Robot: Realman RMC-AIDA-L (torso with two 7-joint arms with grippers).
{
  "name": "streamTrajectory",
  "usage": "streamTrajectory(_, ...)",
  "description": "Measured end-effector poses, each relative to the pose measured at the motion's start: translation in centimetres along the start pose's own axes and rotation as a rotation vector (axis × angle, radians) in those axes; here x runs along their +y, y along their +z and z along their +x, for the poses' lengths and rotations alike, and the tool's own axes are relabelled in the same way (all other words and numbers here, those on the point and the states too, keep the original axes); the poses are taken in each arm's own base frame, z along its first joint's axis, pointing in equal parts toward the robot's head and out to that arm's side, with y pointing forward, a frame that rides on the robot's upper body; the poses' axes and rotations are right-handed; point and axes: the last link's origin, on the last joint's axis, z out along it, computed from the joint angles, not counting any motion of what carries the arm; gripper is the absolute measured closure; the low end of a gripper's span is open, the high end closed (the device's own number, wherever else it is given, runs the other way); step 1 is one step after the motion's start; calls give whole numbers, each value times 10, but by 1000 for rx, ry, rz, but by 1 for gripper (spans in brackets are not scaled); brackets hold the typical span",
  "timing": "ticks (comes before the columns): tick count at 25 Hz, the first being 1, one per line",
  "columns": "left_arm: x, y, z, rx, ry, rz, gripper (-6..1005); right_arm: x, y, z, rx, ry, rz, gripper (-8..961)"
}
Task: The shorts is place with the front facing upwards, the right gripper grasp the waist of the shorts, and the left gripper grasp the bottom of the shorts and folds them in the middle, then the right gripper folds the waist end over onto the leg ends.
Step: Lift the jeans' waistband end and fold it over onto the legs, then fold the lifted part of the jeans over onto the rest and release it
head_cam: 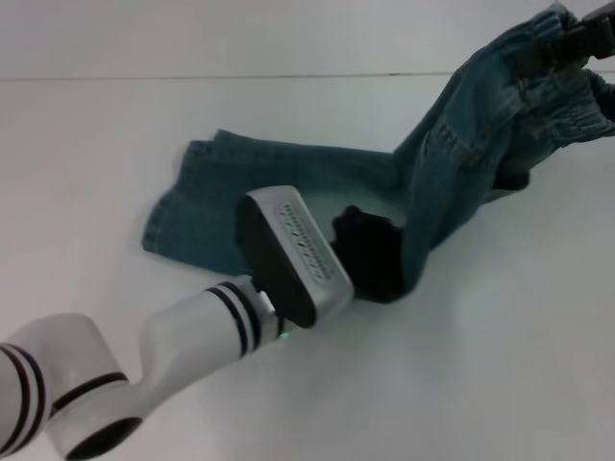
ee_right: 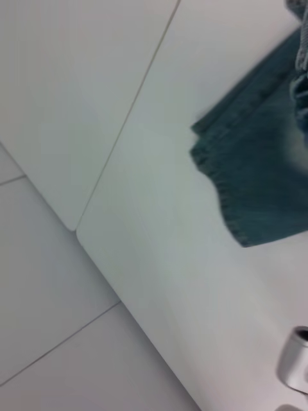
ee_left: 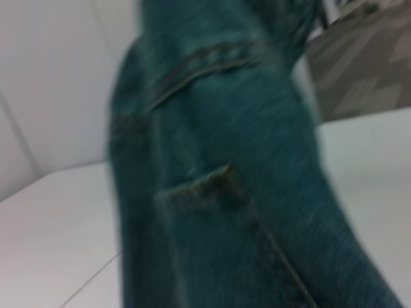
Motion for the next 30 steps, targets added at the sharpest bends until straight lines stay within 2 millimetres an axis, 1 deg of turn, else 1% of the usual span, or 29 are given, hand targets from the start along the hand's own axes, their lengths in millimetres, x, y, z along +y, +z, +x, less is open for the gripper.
streamTrajectory(4, 23, 7, 16, 41, -13, -73, 998, 4, 3, -8, 10, -23, -5, 864)
streamTrajectory(9, 49, 10, 33, 93, -21, -158, 998, 9, 9, -14, 32, -50, -11, 865)
streamTrajectory(12, 57, 11, 38, 105, -26, -176, 998, 10, 14, -15, 43, -59, -13, 866)
streamTrajectory(15, 55, 9, 36, 104, -41, -156, 998, 10, 17, -14, 49, -60, -19, 866)
streamTrajectory(20, 44, 0, 20, 77, -86, -72, 999, 8, 22, -8, 67, -50, -29, 865)
streamTrajectory(23, 33, -11, 6, 72, -133, 14, 999, 8, 24, -5, 83, -52, -30, 866)
streamTrajectory(30, 4, -50, -25, 109, -244, 243, 999, 7, 29, -4, 95, -46, -42, 859)
